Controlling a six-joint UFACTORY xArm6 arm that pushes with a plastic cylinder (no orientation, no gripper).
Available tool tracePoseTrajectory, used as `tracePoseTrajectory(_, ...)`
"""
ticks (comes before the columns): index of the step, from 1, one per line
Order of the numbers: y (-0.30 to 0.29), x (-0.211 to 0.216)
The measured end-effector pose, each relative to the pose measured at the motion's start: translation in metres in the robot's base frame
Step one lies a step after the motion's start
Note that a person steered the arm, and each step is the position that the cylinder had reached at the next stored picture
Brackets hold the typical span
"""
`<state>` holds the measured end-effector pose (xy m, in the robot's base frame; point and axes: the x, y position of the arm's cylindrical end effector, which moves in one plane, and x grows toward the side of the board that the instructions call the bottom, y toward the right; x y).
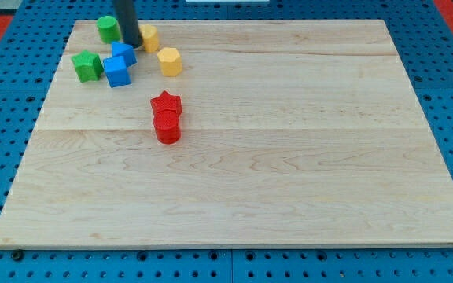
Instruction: Slightly push the green circle to the right
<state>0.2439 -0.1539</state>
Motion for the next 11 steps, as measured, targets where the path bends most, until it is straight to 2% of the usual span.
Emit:
tracePoseTrajectory(2, 0.003, -0.028)
tracePoseTrajectory(3, -0.020, -0.051)
tracePoseTrajectory(4, -0.081, -0.052)
tracePoseTrajectory(6, -0.151, -0.044)
tracePoseTrajectory(8, -0.083, -0.010)
tracePoseTrajectory(11, -0.060, -0.007)
